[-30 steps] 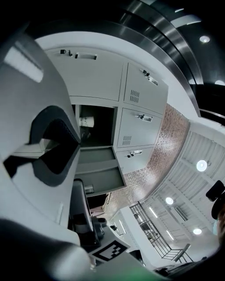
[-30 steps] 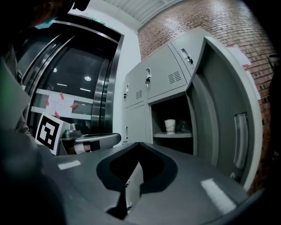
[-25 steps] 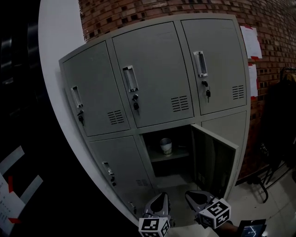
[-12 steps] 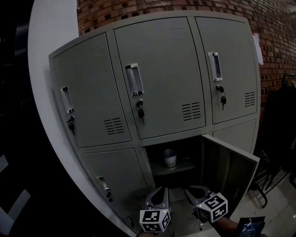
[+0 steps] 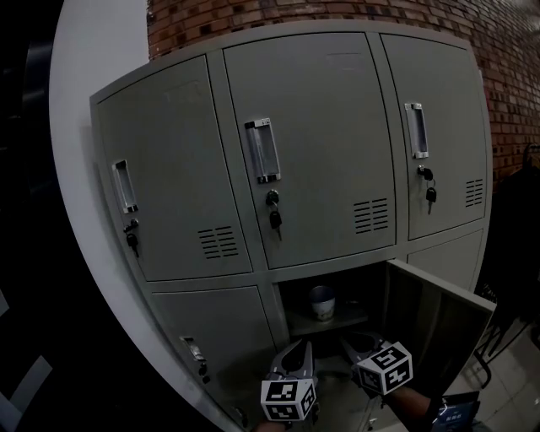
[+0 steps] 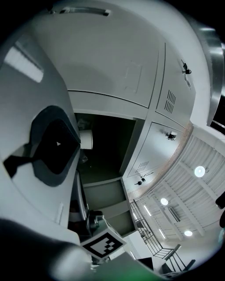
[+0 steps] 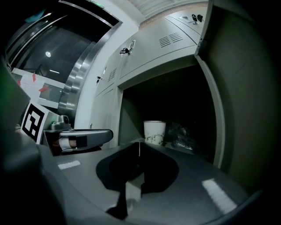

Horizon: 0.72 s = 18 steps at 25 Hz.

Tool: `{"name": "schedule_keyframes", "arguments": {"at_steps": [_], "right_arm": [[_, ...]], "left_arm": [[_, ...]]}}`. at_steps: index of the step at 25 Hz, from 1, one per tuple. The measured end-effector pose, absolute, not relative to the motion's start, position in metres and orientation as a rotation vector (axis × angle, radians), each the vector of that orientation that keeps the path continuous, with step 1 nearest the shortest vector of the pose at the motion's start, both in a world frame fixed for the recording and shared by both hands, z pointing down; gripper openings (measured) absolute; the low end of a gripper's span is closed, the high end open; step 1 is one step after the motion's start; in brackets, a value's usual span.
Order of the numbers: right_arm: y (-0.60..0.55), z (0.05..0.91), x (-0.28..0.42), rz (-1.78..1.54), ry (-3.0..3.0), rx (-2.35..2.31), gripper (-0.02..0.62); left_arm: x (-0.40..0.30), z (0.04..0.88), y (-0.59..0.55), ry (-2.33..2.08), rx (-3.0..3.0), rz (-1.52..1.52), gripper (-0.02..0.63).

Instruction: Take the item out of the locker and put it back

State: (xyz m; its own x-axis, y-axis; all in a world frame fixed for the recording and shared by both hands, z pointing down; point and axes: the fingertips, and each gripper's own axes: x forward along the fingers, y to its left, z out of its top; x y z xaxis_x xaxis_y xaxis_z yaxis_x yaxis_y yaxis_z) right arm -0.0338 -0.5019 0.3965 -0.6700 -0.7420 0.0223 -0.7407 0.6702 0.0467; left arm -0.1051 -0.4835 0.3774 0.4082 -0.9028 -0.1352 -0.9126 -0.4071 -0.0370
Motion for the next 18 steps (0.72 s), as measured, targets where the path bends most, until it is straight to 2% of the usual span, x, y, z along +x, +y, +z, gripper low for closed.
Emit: {"name": "schedule_keyframes", "arguments": {"at_steps": [2, 7, 12, 18], "right_arm": [[-0.512, 0.395, -0.035, -0.063, -2.818, 1.268, 0.025], [-0.54, 0.384, -0.039, -0.119, -2.782, 1.313, 0.187], [-0.564, 0.38, -0.049, -0.15, -2.738, 1.308, 0.29], [-0.586, 0.38, -0.062, -0.125, -2.686, 1.281, 0.329]], "left_arm": [[-0.107, 0.378, -0.486, 1.649, -2.55, 0.14, 0.0], [-0.11, 0.378, -0.491, 1.641, -2.554, 0.134, 0.0], [-0.117, 0.378, -0.492, 1.64, -2.555, 0.129, 0.0], [-0.123, 0.377, -0.49, 1.628, -2.553, 0.125, 0.0]]}}
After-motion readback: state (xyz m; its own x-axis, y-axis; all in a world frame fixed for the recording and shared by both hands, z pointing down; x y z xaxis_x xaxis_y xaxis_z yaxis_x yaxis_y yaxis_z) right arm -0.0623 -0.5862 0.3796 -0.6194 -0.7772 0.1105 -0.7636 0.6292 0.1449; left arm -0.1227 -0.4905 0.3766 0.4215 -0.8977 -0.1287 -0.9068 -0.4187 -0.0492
